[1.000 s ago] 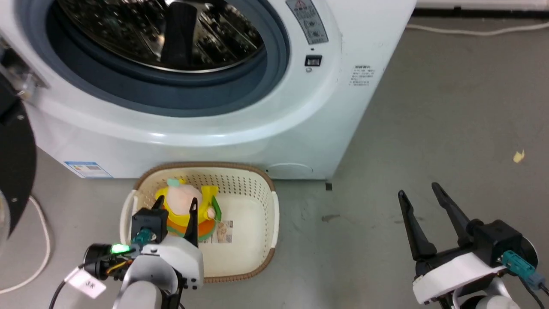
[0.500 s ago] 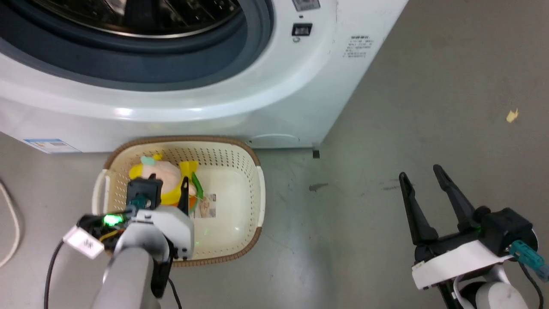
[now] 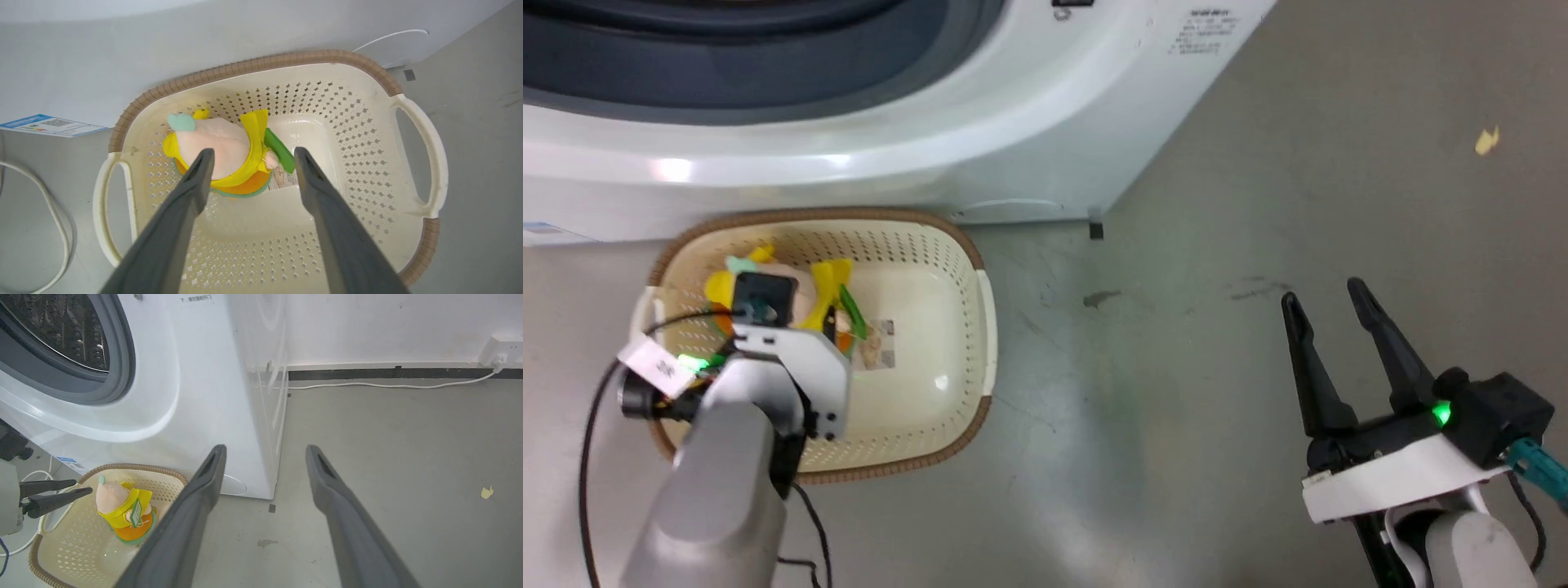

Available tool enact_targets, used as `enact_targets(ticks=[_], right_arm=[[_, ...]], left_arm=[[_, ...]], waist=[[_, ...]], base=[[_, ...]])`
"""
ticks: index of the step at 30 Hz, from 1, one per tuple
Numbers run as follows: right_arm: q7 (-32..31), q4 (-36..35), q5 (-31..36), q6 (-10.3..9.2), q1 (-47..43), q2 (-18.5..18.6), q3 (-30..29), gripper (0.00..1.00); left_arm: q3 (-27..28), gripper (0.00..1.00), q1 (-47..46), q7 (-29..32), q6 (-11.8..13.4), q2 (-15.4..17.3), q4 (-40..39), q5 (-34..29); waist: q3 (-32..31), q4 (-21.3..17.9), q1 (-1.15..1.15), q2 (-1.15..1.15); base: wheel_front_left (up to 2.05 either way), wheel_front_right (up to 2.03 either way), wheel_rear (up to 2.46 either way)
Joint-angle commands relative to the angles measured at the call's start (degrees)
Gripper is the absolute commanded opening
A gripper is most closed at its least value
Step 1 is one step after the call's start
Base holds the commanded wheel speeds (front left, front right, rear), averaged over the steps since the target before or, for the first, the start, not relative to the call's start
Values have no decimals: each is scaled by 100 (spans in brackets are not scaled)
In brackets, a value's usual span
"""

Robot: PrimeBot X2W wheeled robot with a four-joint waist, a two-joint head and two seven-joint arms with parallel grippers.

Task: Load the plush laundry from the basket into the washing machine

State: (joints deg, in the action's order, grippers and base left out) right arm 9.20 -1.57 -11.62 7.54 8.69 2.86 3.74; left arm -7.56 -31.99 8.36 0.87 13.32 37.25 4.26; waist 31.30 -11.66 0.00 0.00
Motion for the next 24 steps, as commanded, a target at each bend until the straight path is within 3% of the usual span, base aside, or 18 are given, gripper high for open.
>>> enact_targets(ticks=[1,12,17,24], right_arm=[[48,-39,-65,-3,133,1,17,100],[179,-91,-337,-4,295,1,85,100],[239,-103,-452,-4,362,1,116,100],[346,-117,-672,-5,501,1,256,100]], left_arm=[[-26,100,-221,59,4,71,135,40],[-166,100,-1031,730,51,511,804,103],[-302,100,-1347,980,355,753,1007,-14],[-492,100,-1727,1269,429,840,1158,55]], waist=[[137,-85,0,0],[703,-326,0,0],[945,-415,0,0],[1334,-604,0,0]], base=[[0,0,0],[0,0,0],[0,0,0],[0,0,0]])
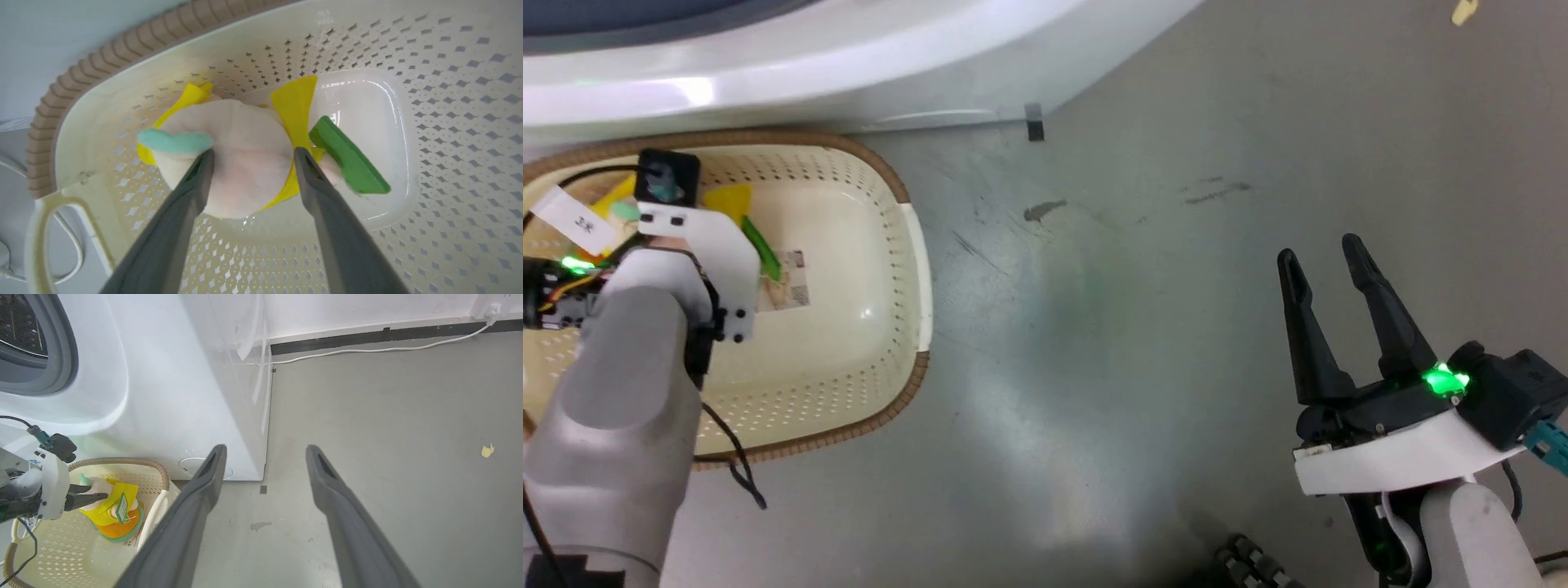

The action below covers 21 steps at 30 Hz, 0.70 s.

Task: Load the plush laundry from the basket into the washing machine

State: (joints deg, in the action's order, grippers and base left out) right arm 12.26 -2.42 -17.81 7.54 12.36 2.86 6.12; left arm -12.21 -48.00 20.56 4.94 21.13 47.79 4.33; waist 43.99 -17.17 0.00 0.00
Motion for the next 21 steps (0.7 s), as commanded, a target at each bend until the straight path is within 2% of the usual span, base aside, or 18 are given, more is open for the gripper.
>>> enact_targets(ticks=[1,3,4,5,13,21], right_arm=[[53,-37,-72,-5,143,1,28,100],[77,-47,-114,-5,163,1,38,100],[89,-48,-131,-5,174,1,41,100],[101,-48,-145,-5,183,1,42,100],[197,7,-161,-5,242,1,13,100],[274,114,52,-5,107,1,-216,100]], left_arm=[[-50,100,-158,53,18,87,121,53],[-93,100,-230,28,33,148,144,59],[-133,68,-262,57,16,174,174,53],[-159,0,-298,65,1,195,194,62],[-338,0,-476,44,44,260,515,157],[-427,0,-439,-342,43,13,965,416]], waist=[[107,-74,0,0],[201,-114,0,0],[244,-132,0,0],[286,-146,0,0],[357,-166,0,0],[-231,89,0,0]], base=[[0,0,0],[0,0,0],[0,0,0],[0,0,0],[0,0,0],[0,0,0]])
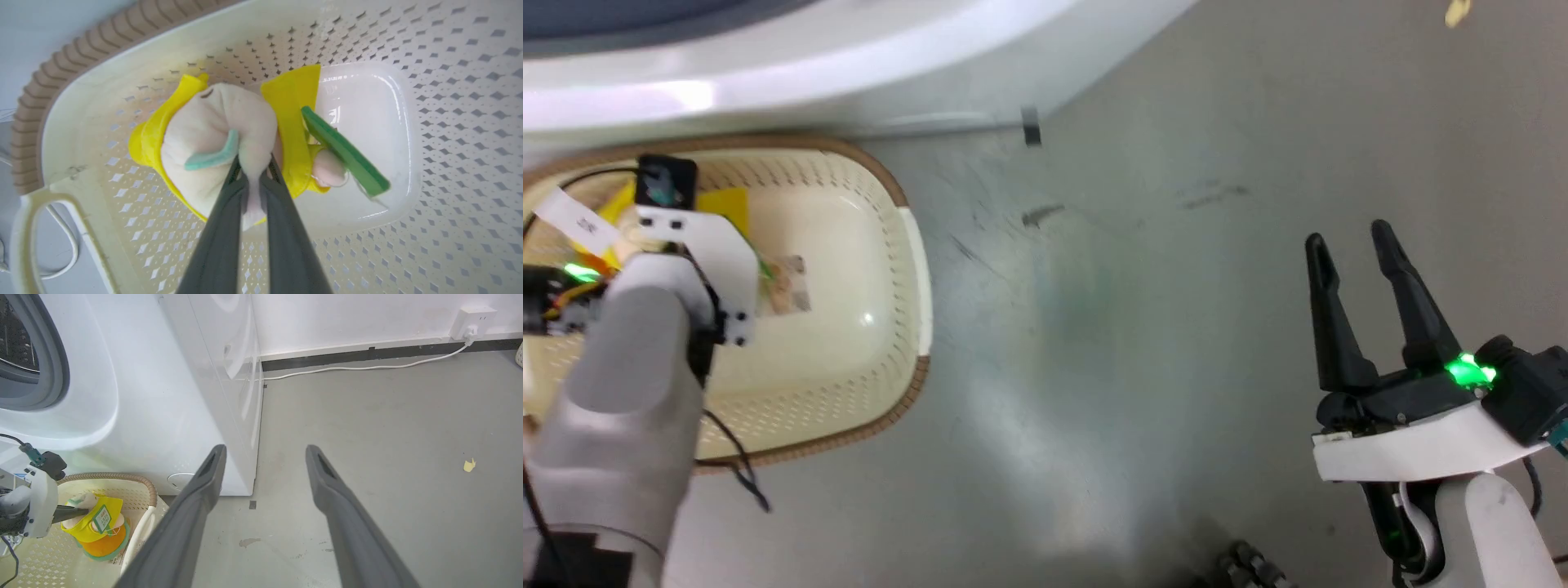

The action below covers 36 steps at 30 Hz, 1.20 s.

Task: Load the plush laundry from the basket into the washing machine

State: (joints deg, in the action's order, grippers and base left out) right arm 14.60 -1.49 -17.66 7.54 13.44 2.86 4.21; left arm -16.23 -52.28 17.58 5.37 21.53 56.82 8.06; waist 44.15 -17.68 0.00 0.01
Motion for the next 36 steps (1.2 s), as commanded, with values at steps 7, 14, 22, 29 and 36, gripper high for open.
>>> enact_targets(ticks=[7,14,22,29,36], right_arm=[[40,151,438,-5,-400,1,-328,100],[40,126,721,-5,-825,1,-563,100],[40,123,904,-5,-1234,1,-647,100],[40,89,961,-5,-1359,1,-628,100],[40,-37,972,-5,-1240,1,-574,100]], left_arm=[[100,0,613,-1033,-243,-444,247,441],[204,0,1373,-2211,-553,-744,134,770],[346,0,2173,-3114,-670,-1032,-594,1068],[630,0,2788,-3251,-474,-1178,-2126,1196],[861,0,3083,-3257,-161,-1154,-4389,770]], waist=[[-1451,562,0,-1],[-2369,981,0,-1],[-3021,1312,0,-1],[-3237,1412,0,-1],[-2877,1343,0,-1]], base=[[0,0,0],[0,0,0],[0,0,0],[0,0,0],[0,0,0]])
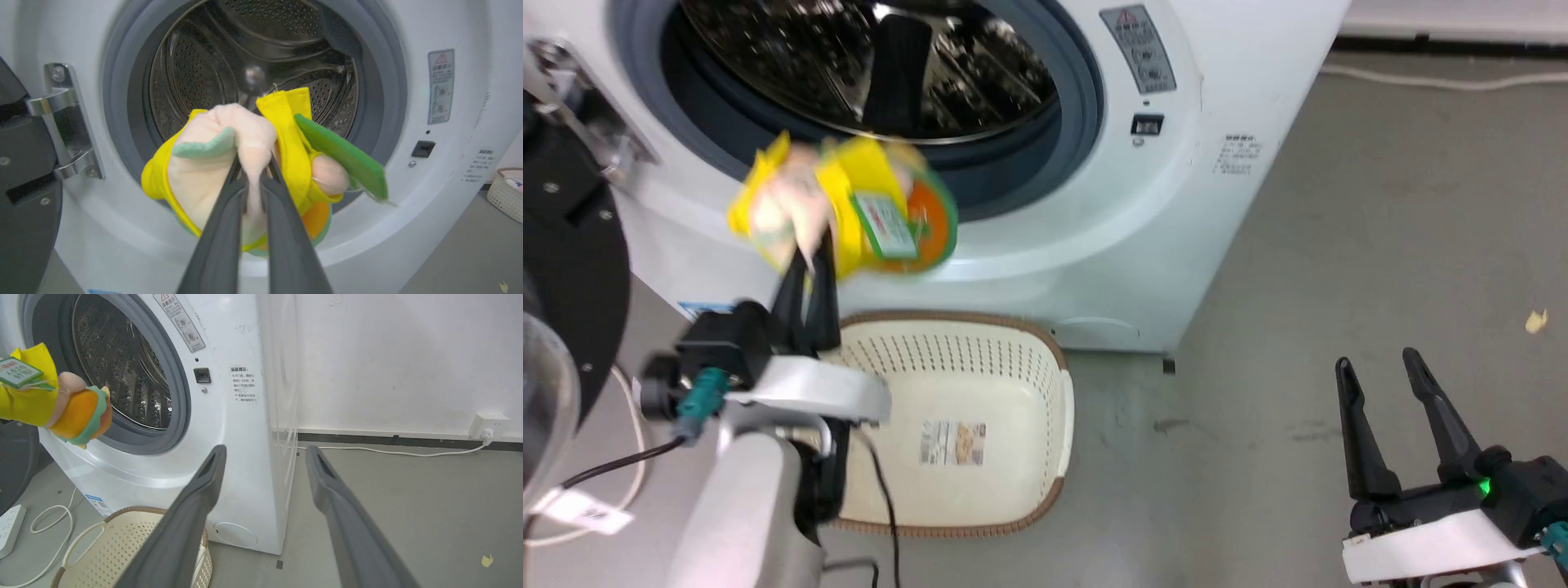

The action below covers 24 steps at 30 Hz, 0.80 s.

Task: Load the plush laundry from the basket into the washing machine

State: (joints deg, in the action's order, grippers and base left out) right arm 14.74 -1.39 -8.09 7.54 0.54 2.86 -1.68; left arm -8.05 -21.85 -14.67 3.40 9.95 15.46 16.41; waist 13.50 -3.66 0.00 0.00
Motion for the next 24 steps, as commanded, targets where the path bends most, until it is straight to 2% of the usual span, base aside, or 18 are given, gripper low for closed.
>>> enact_targets(ticks=[1,6,11,19,24], right_arm=[[26,-66,14,-5,93,1,19,100],[26,-142,-58,-5,317,1,25,100],[26,-163,-154,-5,513,1,19,100],[26,-155,-409,-5,898,1,44,100],[26,-109,-546,-5,1112,1,140,100]], left_arm=[[70,0,0,-31,51,12,-503,-104],[170,0,-482,149,146,86,-1219,-145],[191,0,-1429,809,117,424,-1264,-283],[166,0,-3177,1840,-121,1118,-222,-554],[83,0,-4309,2030,-282,1446,623,-758]], waist=[[277,-85,0,0],[892,-276,0,0],[1539,-519,0,0],[2362,-891,0,0],[2688,-1097,0,0]], base=[[0,0,0],[0,0,0],[0,0,0],[0,0,0],[0,0,0]])
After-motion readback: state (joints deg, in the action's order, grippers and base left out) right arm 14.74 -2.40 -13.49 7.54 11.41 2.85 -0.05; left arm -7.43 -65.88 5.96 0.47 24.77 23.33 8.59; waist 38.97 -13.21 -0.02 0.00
